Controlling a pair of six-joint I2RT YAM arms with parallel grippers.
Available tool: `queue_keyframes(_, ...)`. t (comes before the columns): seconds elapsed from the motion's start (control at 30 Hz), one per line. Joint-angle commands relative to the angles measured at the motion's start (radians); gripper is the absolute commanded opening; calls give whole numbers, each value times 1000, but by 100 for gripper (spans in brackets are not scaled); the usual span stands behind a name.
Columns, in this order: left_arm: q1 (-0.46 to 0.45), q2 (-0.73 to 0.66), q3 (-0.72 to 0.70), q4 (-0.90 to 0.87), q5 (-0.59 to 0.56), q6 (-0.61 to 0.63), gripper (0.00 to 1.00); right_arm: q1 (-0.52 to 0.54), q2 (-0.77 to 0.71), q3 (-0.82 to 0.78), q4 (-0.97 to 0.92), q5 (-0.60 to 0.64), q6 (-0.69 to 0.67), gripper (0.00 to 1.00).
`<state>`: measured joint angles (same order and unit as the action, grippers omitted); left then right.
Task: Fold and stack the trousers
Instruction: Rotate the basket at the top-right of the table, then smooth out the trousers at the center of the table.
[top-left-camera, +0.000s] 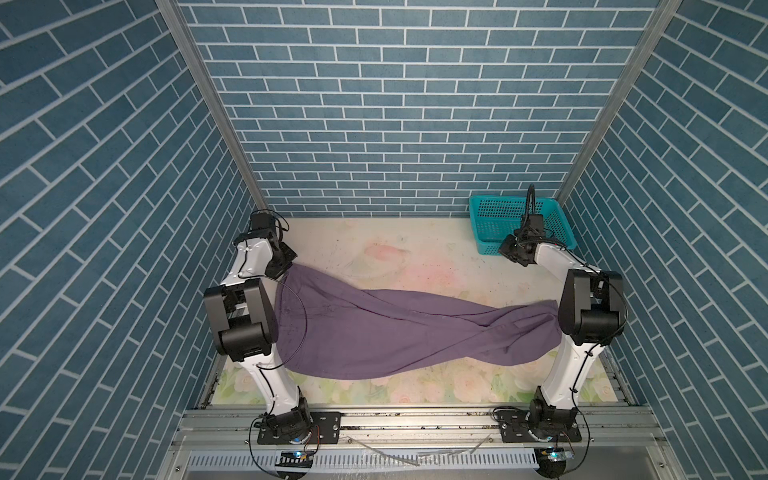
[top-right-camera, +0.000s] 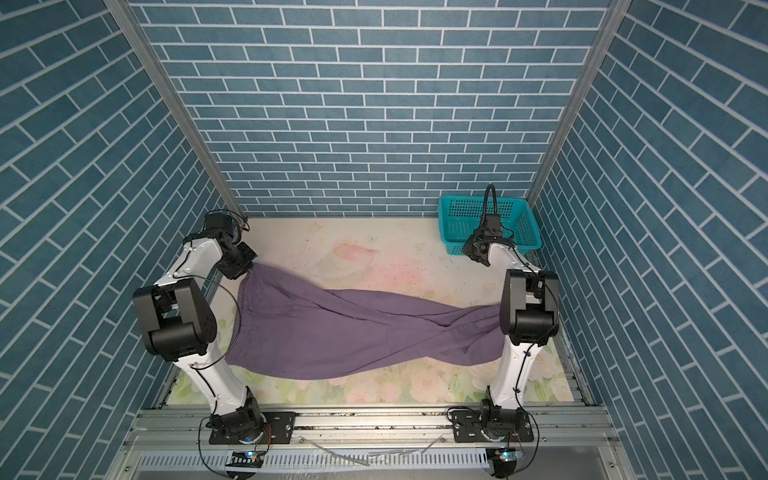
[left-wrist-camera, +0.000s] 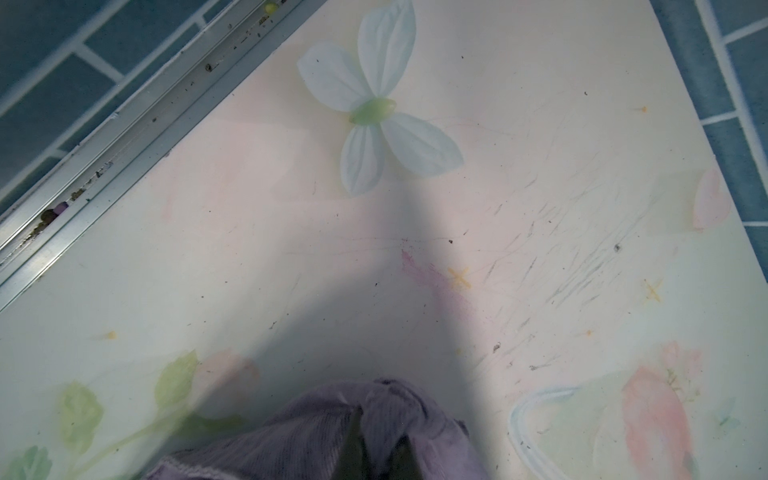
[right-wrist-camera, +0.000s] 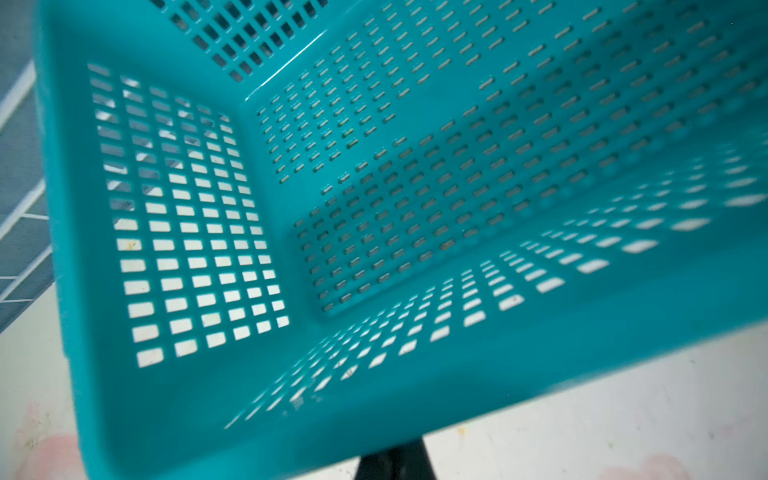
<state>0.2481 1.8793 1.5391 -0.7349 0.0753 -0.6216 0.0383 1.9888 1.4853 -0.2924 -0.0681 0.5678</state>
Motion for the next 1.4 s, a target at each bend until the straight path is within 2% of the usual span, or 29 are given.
queue_keyframes(0.0, -5, -20, -10, 17, -1, -10, 0, 17, 39, 82, -37, -5, -29, 0)
queue_keyframes(0.2, -6, -50, -4, 6, -6, -13, 0, 61, -62, 34, -85, 35, -81, 0)
queue_keyframes(0.4, -8, -99, -30, 5, 2, -15, 0, 75, -354, -276, -120, 105, -74, 5)
queue_keyframes(0.53, -8, -132, -67, 13, 16, -18, 0, 90, -535, -457, -198, 124, -62, 14)
queue_keyframes(0.77, -9, -189, -137, 7, 17, -11, 0, 166, -734, -640, -282, 113, -71, 57)
queue_keyframes(0.83, -8, -203, -151, -1, 14, 0, 0, 200, -740, -665, -306, 108, -70, 95)
queue_keyframes(0.9, -8, -217, -162, -10, 6, 6, 0, 233, -741, -690, -315, 90, -42, 98)
queue_keyframes(1.1, -8, -267, -185, -33, -22, 22, 0, 278, -763, -804, -243, 65, 58, 96)
queue_keyframes(1.23, -7, -276, -198, -32, -16, 25, 0, 279, -713, -820, -175, 69, 86, 89)
queue_keyframes(1.27, -6, -277, -200, -32, -18, 25, 0, 279, -700, -815, -160, 77, 95, 83)
queue_keyframes(1.3, -7, -277, -202, -32, -22, 26, 0, 277, -685, -805, -141, 93, 102, 70)
queue_keyframes(1.37, -3, -276, -206, -32, -15, 25, 0, 268, -666, -761, -126, 128, 101, 16)
